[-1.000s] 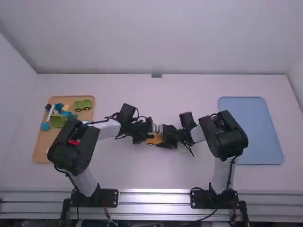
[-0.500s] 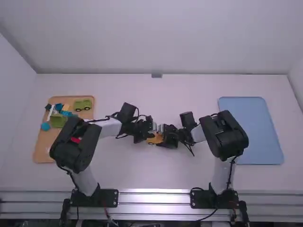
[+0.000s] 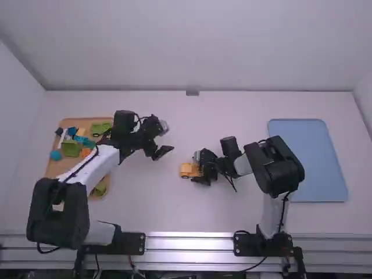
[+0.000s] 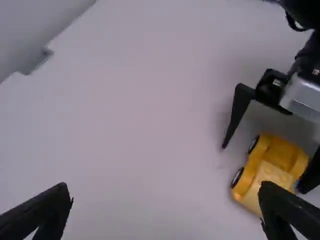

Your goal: Assemble lego blocks to make yellow taxi

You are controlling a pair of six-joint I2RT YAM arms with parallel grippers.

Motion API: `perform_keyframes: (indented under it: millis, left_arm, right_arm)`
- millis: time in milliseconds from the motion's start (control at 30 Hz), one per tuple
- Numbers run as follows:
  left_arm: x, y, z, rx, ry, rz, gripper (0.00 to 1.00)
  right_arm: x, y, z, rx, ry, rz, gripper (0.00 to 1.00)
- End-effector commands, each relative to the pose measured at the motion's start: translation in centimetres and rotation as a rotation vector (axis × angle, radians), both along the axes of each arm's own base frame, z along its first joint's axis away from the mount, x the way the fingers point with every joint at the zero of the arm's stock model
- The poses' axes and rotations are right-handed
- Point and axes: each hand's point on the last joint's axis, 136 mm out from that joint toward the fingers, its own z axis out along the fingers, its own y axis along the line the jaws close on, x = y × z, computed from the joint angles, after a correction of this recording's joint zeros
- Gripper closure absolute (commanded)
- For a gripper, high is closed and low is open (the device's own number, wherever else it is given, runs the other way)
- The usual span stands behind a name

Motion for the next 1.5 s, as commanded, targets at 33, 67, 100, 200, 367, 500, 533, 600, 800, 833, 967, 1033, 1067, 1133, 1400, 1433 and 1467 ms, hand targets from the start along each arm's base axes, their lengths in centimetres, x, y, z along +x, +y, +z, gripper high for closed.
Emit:
perform_keyframes:
  millis: [33,67,100,200,367,500,533,600,800,833,967,1033,1067,1133,1400,1433,1467]
  left_arm:
    - [0.9,2.2,1.5,-0.059,0.081,0.222,0.01]
    - [1.2,2.9,1.8,-0.070,0.096,0.288,0.01]
    - [1.3,3.3,2.0,-0.076,0.102,0.321,0.01]
    - [1.8,4.9,3.0,-0.103,0.121,0.482,0.01]
    - [2.1,6.4,4.1,-0.138,0.120,0.619,0.01]
    - [1.7,7.7,4.3,-0.106,0.115,0.691,0.01]
    - [1.6,8.1,4.4,-0.098,0.112,0.714,0.01]
    - [1.3,9.4,4.9,-0.117,0.122,0.808,0.01]
    - [-1.0,14.1,7.0,-0.157,0.147,1.066,0.01]
    - [-1.1,14.2,7.0,-0.157,0.148,1.069,0.01]
    - [-3.6,16.6,8.3,-0.171,0.169,1.183,0.01]
    - [-5.1,18.6,9.1,-0.184,0.163,1.307,0.01]
    - [-5.7,19.1,9.4,-0.187,0.157,1.342,0.01]
    - [-6.8,19.6,10.3,-0.213,0.149,1.388,0.01]
    - [-12.1,24.6,14.3,-0.319,-0.020,1.693,0.01]
    - [-12.6,25.0,14.4,-0.320,-0.026,1.715,0.01]
    - [-13.3,25.6,14.3,-0.317,-0.023,1.745,0.01]
  right_arm:
    - [1.2,-1.2,1.5,-0.043,0.034,-0.102,0.01]
    - [1.1,-1.6,2.4,-0.064,0.015,-0.101,0.01]
    - [1.0,-1.8,2.9,-0.072,0.003,-0.096,0.01]
    - [0.8,-2.8,7.1,-0.078,-0.081,-0.088,0.01]
    - [1.1,-3.1,13.8,0.028,-0.231,-0.083,0.01]
    - [1.2,-2.7,19.9,0.180,-0.285,-0.083,0.01]
    - [1.3,-2.5,21.0,0.208,-0.286,-0.076,0.01]
    - [1.6,-2.1,22.8,0.245,-0.286,-0.055,0.01]
    - [4.0,0.8,25.6,0.305,-0.170,-0.037,0.01]
    - [4.1,1.0,25.6,0.307,-0.165,-0.031,0.01]
    - [3.2,3.0,26.4,0.340,-0.168,0.101,0.01]
    - [2.8,4.0,26.7,0.337,-0.179,0.132,0.01]
    - [2.9,4.4,26.7,0.331,-0.183,0.131,0.01]
    - [3.0,5.3,26.7,0.323,-0.193,0.135,0.01]
    - [3.3,7.8,26.3,0.322,-0.180,0.181,0.01]
    - [3.4,8.2,26.0,0.321,-0.175,0.187,0.01]
    - [3.4,8.5,25.9,0.321,-0.170,0.194,0.00]
